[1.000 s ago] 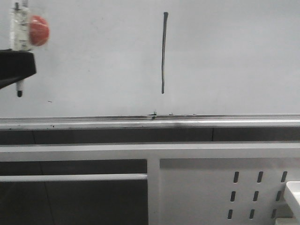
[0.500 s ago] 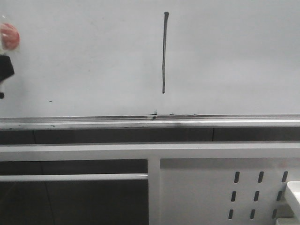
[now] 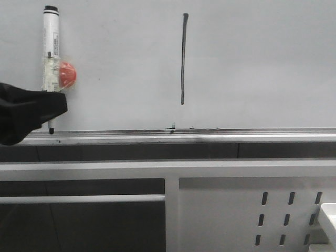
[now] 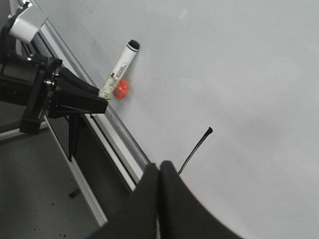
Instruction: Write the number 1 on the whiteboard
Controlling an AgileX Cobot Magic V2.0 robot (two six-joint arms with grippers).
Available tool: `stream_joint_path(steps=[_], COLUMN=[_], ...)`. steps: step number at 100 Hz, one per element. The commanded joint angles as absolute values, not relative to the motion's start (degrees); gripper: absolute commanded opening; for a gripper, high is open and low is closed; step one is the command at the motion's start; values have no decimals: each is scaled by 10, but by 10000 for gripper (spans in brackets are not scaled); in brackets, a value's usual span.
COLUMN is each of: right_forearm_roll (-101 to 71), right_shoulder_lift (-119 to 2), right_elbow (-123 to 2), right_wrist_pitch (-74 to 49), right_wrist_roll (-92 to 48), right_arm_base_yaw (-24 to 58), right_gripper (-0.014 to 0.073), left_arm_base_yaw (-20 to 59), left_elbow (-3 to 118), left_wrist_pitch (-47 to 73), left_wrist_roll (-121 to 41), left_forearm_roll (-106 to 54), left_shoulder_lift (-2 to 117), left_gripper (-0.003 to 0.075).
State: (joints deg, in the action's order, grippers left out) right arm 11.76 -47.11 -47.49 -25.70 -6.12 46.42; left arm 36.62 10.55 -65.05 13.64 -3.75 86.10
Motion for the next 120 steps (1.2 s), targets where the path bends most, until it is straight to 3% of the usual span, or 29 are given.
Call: stream_joint_path(steps=[1, 91, 101, 120], right_forearm_roll=[132, 144, 144, 146], right_shoulder_lift=[-469, -469, -469, -469], right_elbow=[-490, -490, -490, -490], right_wrist_pitch=[-212, -211, -211, -214], right_wrist_roll=[-59, -59, -59, -59], right_arm_base_yaw=[462, 462, 462, 462], right_gripper=[-69, -69, -69, -69], left_arm_base_yaw=[372, 371, 371, 371], left_elbow=[130, 173, 173, 173], left_wrist_pitch=[-779, -779, -779, -779], left_wrist_roll=[134, 128, 122, 122], left_forearm_roll=[-45, -74, -71, -71], left_shoulder_lift=[862, 895, 895, 895], left_gripper=[-20, -15, 51, 297])
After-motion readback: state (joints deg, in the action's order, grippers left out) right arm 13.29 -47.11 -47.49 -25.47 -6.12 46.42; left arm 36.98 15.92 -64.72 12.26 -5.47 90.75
